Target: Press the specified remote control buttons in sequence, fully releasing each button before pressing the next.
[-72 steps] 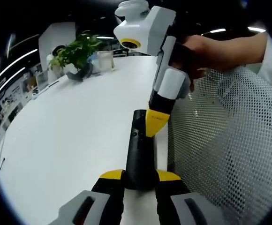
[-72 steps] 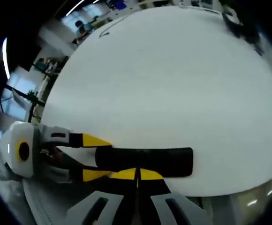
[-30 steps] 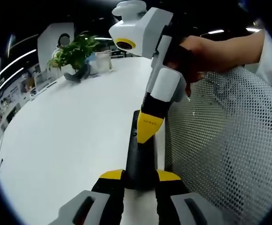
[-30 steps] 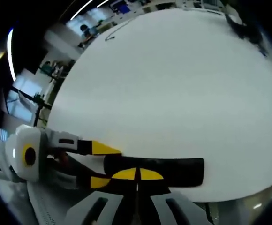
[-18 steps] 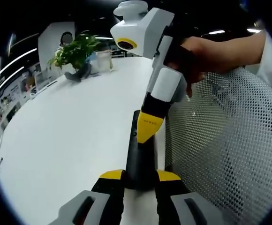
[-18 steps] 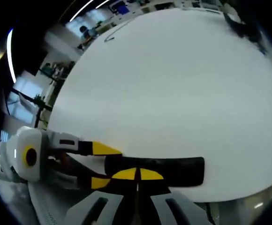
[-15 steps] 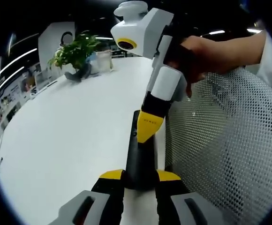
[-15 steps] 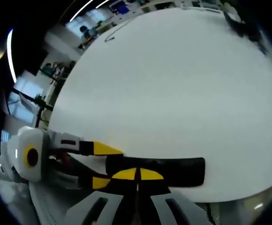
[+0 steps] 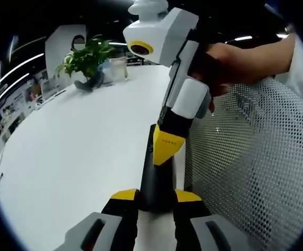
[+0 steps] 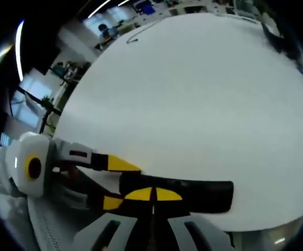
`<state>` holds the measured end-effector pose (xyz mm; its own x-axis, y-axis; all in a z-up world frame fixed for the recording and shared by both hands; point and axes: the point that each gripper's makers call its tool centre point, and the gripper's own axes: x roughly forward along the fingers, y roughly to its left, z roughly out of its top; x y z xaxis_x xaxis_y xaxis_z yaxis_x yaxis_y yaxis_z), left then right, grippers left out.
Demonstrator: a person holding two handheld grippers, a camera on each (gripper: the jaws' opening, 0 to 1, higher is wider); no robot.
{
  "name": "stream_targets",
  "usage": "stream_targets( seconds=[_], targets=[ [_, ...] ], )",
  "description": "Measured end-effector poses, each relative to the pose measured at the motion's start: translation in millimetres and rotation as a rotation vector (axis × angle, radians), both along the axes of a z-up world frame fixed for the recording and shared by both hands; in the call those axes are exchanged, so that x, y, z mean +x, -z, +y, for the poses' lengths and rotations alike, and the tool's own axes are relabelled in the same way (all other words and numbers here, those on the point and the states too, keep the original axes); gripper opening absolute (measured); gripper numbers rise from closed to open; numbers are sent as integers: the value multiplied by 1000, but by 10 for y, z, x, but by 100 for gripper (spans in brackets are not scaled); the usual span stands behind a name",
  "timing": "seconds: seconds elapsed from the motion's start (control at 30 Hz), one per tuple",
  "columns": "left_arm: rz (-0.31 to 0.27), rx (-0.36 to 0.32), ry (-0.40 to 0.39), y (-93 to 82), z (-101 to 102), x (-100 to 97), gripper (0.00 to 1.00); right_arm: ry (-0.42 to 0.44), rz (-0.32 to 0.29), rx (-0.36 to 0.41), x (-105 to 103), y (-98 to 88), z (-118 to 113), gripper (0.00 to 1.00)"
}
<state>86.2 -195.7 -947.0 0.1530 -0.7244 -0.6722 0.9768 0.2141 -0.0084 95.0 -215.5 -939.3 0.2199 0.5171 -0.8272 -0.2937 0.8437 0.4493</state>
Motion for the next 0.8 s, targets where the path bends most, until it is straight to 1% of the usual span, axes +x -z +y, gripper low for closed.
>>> stream_targets(
  seconds=[0.1,0.17,0.23,0.4,0.5,0.63,0.73,0.77,0.8],
  targets=[
    [1,4,-15,1,-9,3,25,-31,-27,-21,-9,1,9,0],
    [0,3,-23,4,-22,8,25,-82,-64,-64,-8,6,11,0],
    [1,6,-29,4,-30,6,25,-116,-90,-98,-15,4,21,0],
    [4,16,-27,8,-26,11,25,-109,-69,-119,8,18,21,0],
    [5,22,-28,5,-29,12,25,-106,-62,-115,0,16,10,0],
    [6,30,-21,8,-33,12,25,-96,-86,-94,-15,7,1,0],
    [7,35,-14,9,-37,15,25,-81,-78,-64,-2,5,-4,0],
    [9,35,-16,10,-38,15,25,-57,-67,-44,2,4,-3,0],
    [9,35,-16,14,-41,15,25,-53,-65,-38,6,2,-6,0]
  ],
)
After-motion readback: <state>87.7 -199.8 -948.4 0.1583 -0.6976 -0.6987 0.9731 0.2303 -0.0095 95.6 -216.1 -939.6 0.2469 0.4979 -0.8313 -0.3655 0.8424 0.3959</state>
